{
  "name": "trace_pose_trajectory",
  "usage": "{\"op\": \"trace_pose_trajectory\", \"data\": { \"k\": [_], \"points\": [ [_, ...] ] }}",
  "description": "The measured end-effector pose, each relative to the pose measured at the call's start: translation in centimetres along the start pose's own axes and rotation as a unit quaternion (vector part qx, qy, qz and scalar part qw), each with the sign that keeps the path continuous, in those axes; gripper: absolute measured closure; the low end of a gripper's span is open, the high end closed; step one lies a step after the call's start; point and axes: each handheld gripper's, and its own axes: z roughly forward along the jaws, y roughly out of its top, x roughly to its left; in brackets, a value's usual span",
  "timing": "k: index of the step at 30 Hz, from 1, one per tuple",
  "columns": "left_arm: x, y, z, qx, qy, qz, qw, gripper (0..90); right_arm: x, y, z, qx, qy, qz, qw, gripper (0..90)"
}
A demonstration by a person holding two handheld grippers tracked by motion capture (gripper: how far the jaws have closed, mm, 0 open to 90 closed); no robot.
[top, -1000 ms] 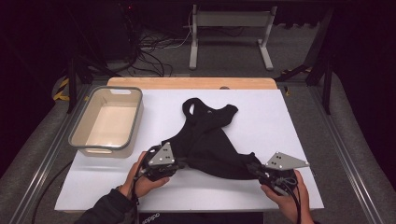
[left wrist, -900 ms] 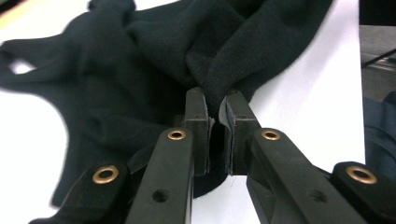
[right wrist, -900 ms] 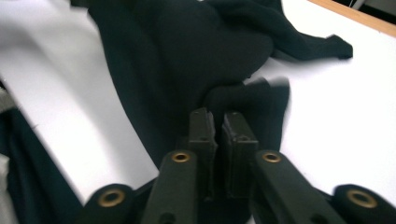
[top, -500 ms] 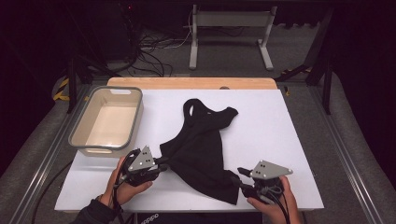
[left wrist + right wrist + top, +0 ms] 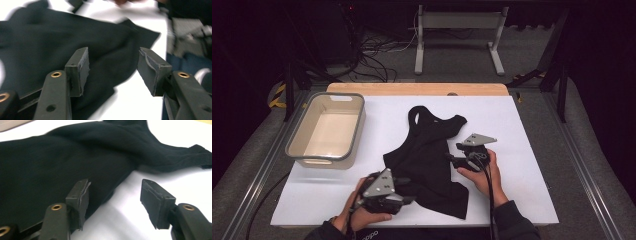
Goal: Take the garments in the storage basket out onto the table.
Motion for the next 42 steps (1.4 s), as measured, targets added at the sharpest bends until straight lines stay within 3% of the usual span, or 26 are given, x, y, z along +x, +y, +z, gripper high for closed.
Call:
{"op": "trace_pose_trajectory", "data": {
  "k": [4, 7, 8, 9, 12, 15, 19, 21, 23, 28, 31, 35, 39, 42],
  "points": [
    [-0.6, -0.1, 3.0, 0.041, -0.022, 0.019, 0.9987, 47.3, -0.9, 0.8, 2.1, 0.006, 0.003, 0.028, 0.9996, 38.1],
    [-0.4, -0.4, 4.2, 0.056, -0.027, 0.011, 0.998, 50.5, -1.2, 0.9, 3.3, 0.017, 0.005, 0.034, 0.9993, 44.5],
    [-0.2, -0.4, 4.7, 0.07, -0.021, 0.009, 0.9973, 53.5, -1.2, 0.9, 3.4, 0.018, 0.011, 0.036, 0.9991, 52.0],
    [-0.2, -0.5, 4.9, 0.071, -0.021, 0.009, 0.9972, 57.1, -1.1, 0.9, 3.3, 0.017, 0.027, 0.032, 0.999, 60.6],
    [0.2, -0.5, 5.1, 0.066, -0.02, 0.002, 0.9976, 66.6, -0.6, 1.0, 2.8, 0.02, 0.041, 0.019, 0.9988, 77.0],
    [0.5, -0.6, 5.0, 0.065, -0.021, -0.004, 0.9977, 84.3, -0.1, 1.0, 2.1, 0.017, 0.036, 0.0, 0.9992, 85.6],
    [0.6, -0.6, 4.3, 0.063, -0.05, -0.001, 0.9967, 87.4, 0.2, 1.2, 0.2, -0.002, 0.029, -0.008, 0.9995, 86.6],
    [0.2, -0.3, 3.5, 0.061, -0.051, 0.016, 0.9967, 87.6, 0.3, 1.5, -1.4, -0.018, 0.018, -0.016, 0.9995, 86.8],
    [-0.3, 0.2, 2.2, 0.045, -0.063, 0.023, 0.9967, 87.6, 0.6, 1.8, -3.1, -0.037, 0.011, -0.022, 0.999, 86.9],
    [-1.4, 1.6, -1.0, 0.008, -0.067, 0.044, 0.9967, 87.6, 1.2, 2.1, -7.5, -0.081, -0.014, -0.033, 0.9961, 87.1],
    [-2.2, 1.9, -2.3, -0.001, -0.071, 0.052, 0.9961, 87.6, 1.4, 1.5, -9.2, -0.083, -0.014, -0.028, 0.9961, 86.8],
    [-2.9, 1.7, -3.0, 0.002, -0.072, 0.059, 0.9956, 87.4, 1.6, 0.1, -10.1, -0.065, -0.013, -0.027, 0.9975, 84.3],
    [-2.9, 1.3, -3.5, 0.0, -0.064, 0.055, 0.9964, 87.0, 1.3, -1.0, -10.8, -0.053, -0.01, -0.028, 0.9981, 68.4],
    [-2.6, 1.1, -3.7, -0.002, -0.06, 0.05, 0.9969, 86.6, 0.8, -1.0, -10.6, -0.057, -0.027, -0.022, 0.9977, 57.3]
  ]
}}
